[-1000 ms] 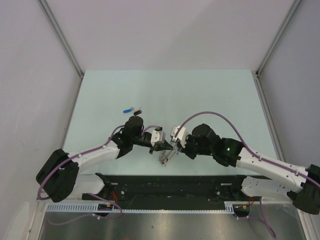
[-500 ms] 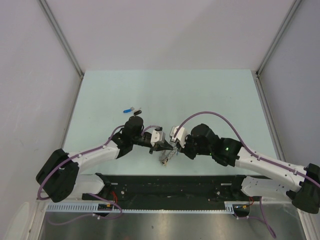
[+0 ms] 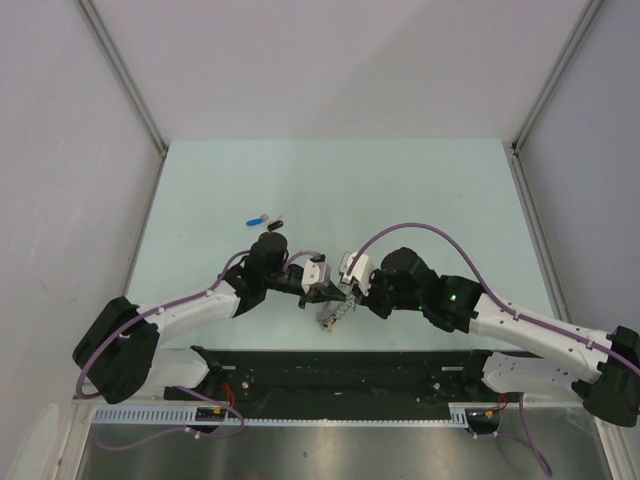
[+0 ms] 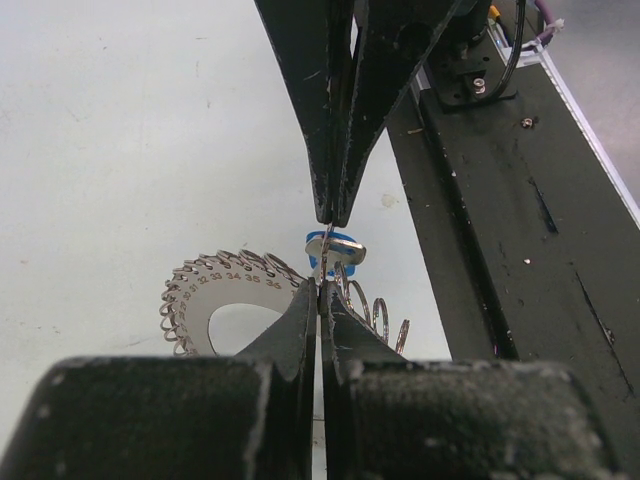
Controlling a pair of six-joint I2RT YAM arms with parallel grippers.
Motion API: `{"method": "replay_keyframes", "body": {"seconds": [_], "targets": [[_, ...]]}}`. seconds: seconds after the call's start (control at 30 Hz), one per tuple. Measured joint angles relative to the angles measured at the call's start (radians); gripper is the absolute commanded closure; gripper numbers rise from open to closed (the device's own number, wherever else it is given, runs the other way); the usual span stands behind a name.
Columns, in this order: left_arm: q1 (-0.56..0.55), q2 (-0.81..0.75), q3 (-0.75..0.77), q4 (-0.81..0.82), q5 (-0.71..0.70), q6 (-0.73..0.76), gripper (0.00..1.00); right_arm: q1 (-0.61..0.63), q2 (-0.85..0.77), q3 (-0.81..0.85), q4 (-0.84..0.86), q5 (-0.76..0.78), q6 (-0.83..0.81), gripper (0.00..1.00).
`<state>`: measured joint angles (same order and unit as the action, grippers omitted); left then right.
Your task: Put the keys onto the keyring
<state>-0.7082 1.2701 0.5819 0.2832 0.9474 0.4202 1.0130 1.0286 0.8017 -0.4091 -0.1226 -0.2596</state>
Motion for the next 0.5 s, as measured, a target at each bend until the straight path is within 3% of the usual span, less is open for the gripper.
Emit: {"method": "replay_keyframes", "body": {"seconds": [0.5], "targets": [[0.0, 0.004, 0.0, -0.002, 0.025, 0.0, 1.0, 0.0, 0.017, 0.0, 0.003, -0.023, 0.0, 1.0]]}}
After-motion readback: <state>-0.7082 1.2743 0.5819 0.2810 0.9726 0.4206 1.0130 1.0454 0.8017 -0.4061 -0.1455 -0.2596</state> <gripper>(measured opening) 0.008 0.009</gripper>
